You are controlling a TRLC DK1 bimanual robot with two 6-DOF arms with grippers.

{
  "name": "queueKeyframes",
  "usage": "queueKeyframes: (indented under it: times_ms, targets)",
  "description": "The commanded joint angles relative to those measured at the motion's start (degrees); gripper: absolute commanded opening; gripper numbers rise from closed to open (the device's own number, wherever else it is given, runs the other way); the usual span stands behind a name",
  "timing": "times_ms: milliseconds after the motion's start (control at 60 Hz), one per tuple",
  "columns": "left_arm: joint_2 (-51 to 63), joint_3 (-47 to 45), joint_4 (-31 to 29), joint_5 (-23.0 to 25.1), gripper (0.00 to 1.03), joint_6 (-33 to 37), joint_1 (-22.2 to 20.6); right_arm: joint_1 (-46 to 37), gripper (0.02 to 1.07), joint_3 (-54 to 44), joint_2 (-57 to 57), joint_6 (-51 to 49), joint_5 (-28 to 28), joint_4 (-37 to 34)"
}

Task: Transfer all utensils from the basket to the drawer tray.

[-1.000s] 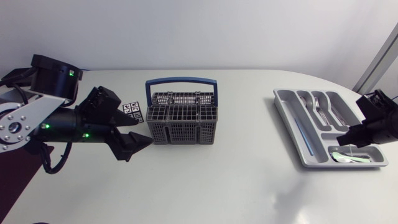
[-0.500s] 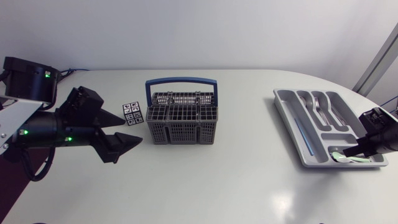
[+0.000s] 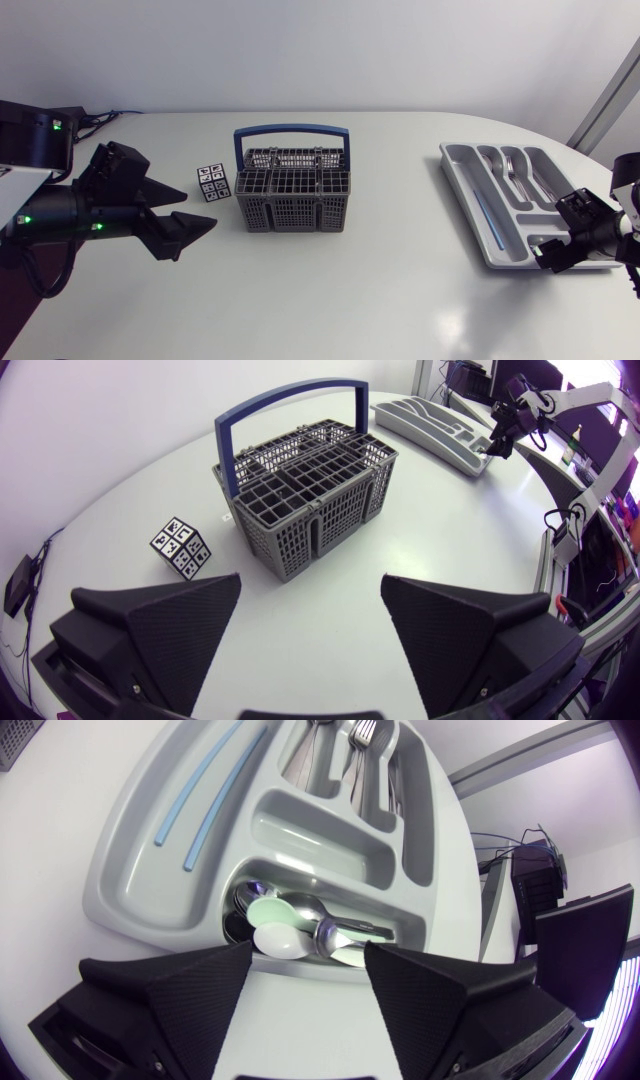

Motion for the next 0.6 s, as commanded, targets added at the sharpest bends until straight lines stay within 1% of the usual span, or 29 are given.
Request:
queueKeyframes:
  times_ms: [0, 183, 300, 517, 583]
  targets:
    - [-1.27, -2.10, 0.73, 0.59, 0.98, -1.12, 1.09, 1.82, 1.02, -1.29, -4.23, 0.39, 0.54, -0.86]
    - [-2.94, -3.16, 2.66, 0.59, 0.98, -2.70, 3.11, 8.23, 1.02, -1.20, -12.05, 5.66, -1.04, -5.08]
    - [-3.73, -4.04, 5.56, 0.59, 0.98, -5.34, 5.04, 15.35, 1.02, -0.67, -16.53, 10.67, -2.63, -7.89]
    - [-5.58, -5.18, 7.58, 0.59, 0.98, -9.91, 8.56, 31.08, 1.02, -0.06, -20.75, 21.83, -2.19, -8.68]
    - [-7.07, -5.88, 8.02, 0.59, 0.98, -9.91, 9.35, 33.81, 1.02, 0.21, -21.10, 24.29, -1.75, -8.16]
